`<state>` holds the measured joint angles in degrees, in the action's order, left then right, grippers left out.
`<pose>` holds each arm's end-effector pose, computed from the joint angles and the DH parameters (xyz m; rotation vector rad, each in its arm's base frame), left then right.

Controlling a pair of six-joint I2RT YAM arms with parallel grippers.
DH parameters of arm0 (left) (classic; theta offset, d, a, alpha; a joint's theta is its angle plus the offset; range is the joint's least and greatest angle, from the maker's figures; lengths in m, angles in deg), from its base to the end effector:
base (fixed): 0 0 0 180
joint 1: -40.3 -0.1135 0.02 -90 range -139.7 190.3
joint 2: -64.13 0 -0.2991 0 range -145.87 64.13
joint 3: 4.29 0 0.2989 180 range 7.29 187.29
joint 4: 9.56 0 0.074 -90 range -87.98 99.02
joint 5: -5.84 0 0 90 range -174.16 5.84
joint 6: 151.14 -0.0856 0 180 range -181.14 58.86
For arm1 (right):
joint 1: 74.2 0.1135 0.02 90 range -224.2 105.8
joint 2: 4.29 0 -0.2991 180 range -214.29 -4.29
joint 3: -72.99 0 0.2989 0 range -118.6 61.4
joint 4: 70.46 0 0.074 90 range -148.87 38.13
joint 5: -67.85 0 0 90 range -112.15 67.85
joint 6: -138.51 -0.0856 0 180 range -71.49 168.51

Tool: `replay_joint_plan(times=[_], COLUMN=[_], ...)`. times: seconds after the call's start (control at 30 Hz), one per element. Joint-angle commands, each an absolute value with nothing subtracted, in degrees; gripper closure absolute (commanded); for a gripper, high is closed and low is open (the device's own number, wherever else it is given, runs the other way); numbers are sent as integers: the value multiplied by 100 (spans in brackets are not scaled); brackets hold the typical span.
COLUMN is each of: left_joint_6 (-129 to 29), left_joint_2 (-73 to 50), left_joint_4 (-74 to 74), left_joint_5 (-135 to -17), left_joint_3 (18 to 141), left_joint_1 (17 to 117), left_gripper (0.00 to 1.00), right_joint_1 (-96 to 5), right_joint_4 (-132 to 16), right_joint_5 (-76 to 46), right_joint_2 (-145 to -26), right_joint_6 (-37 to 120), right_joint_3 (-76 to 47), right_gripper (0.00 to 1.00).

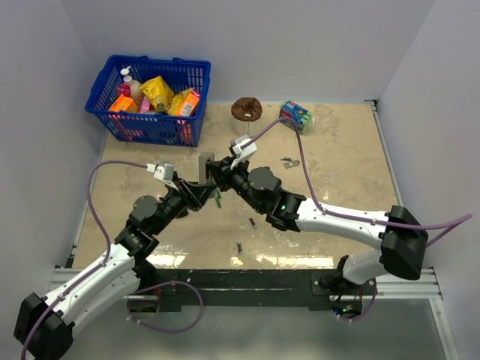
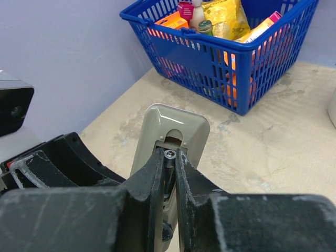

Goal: Load the batteries into the remote control
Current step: Load the battery into the remote control.

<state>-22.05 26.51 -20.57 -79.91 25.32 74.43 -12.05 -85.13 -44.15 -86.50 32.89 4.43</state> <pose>0.1936 -0.1389 0.2628 -0.0068 1.6181 -1.0643 0.2261 0.3593 0.3420 -0.3360 1.5710 0.7687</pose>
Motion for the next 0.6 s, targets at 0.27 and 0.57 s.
replay_joint_plan(times=[0.27,0.57], left_joint_6=[-2221,-1922], left_joint_2=[2704,2652], left_joint_4=[-3235,-3217], left_joint_5=[-7871,-7888], left_joint_3=[2830,2742], left_joint_1=[7431,7431], left_gripper=[100,100], right_joint_1=[-1242,-1242], right_joint_4=[-7548,-8206], right_joint_5=[-4772,-4729], right_joint_2=[-8814,-8603], right_joint_6=[3392,3523], right_joint_3=[199,488], right_gripper=[86,90])
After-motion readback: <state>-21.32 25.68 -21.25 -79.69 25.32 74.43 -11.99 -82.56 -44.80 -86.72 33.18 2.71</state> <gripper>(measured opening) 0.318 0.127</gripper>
